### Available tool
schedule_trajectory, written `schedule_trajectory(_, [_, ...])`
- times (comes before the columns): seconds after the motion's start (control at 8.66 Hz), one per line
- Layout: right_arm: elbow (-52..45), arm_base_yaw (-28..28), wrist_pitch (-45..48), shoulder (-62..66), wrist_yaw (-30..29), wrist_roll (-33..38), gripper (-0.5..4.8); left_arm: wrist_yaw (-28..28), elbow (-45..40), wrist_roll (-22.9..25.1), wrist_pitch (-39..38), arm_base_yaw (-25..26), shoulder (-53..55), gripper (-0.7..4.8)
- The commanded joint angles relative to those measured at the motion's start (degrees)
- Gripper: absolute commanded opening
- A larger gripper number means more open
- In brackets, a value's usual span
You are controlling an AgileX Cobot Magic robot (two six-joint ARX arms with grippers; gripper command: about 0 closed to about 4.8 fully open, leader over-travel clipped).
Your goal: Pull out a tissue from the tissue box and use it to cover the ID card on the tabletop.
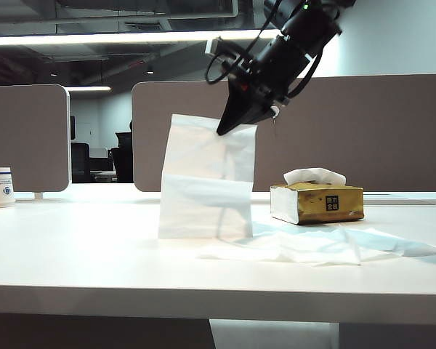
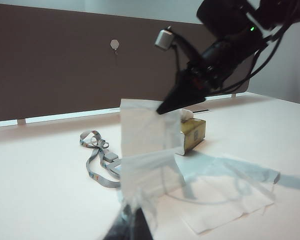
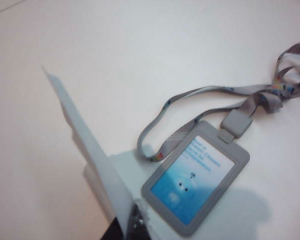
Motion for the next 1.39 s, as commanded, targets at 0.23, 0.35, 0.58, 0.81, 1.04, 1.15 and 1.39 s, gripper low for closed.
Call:
schedule_trajectory(0.23, [0.0,0.1,14.7,7.2,4.7,1.1,-0.01,0.3,0.1,-0.2,0.6,0.0,0.0,-0.05])
schedule_trajectory(0.35, [0.0,0.0,16.3,7.8,7.9,1.1,-0.01,0.3,0.1,-0.2,0.6,0.0,0.0,-0.06])
schedule_trajectory(0.58, [0.0,0.0,17.6,8.0,11.0,1.3,-0.01,0.3,0.1,-0.2,0.6,0.0,0.0,-0.05])
schedule_trajectory(0.81, [0.0,0.0,19.8,9.7,16.7,1.5,-0.01,0.3,0.1,-0.2,0.6,0.0,0.0,-0.05])
schedule_trajectory(1.04, [0.0,0.0,22.1,11.9,19.7,1.5,-0.01,0.3,0.1,-0.2,0.6,0.0,0.0,-0.05])
schedule_trajectory(1.15, [0.0,0.0,22.2,11.9,19.7,1.5,0.00,0.3,0.1,-0.2,0.6,0.0,0.0,-0.06])
schedule_trajectory(1.39, [0.0,0.0,23.1,11.9,19.7,1.5,0.58,0.3,0.1,-0.2,0.6,0.0,0.0,-0.06])
